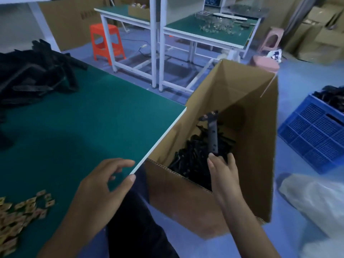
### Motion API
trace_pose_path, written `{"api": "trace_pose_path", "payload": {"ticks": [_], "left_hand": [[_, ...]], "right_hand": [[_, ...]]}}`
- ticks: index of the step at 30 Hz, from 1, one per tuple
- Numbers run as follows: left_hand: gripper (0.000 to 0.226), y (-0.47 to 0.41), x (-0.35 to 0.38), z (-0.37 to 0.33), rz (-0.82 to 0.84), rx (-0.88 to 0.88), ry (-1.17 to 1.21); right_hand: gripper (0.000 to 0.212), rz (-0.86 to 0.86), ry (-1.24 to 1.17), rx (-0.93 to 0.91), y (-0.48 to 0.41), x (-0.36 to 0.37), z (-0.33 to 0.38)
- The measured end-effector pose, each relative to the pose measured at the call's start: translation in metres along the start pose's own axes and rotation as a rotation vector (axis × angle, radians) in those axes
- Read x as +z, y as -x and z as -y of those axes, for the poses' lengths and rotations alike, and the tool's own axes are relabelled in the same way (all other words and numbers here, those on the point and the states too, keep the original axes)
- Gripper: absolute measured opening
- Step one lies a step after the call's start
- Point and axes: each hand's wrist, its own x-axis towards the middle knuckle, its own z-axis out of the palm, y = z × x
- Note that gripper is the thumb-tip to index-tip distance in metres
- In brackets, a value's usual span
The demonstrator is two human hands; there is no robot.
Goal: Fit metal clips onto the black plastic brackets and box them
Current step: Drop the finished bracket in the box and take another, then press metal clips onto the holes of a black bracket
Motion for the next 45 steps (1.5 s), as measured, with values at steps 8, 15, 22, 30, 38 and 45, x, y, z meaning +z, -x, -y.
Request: {"api": "trace_pose_path", "payload": {"ticks": [8, 15, 22, 30, 38, 45], "left_hand": [[0.027, 0.024, -0.059, 0.061, -0.180, -0.168, -0.044], [0.018, 0.056, -0.141, 0.121, -0.481, -0.391, -0.153], [0.032, 0.075, -0.214, 0.193, -0.733, -0.565, -0.472], [0.068, 0.067, -0.288, 0.251, -0.535, -0.785, -0.834], [0.058, 0.068, -0.299, 0.238, -0.560, -0.703, -0.941], [0.048, 0.111, -0.305, 0.171, -0.972, -0.474, -0.767]], "right_hand": [[0.018, 0.441, 0.416, -0.277, 0.028, 0.094, -0.058], [0.024, 0.866, 0.572, -0.475, 0.087, 0.194, -0.093], [0.023, 0.836, 0.792, -0.623, 0.095, 0.227, -0.111], [0.038, 0.775, 0.804, -0.666, 0.103, 0.232, -0.114], [0.023, 0.795, 0.820, -0.709, 0.096, 0.230, -0.115], [0.016, 0.809, 0.758, -0.676, 0.100, 0.228, -0.112]]}}
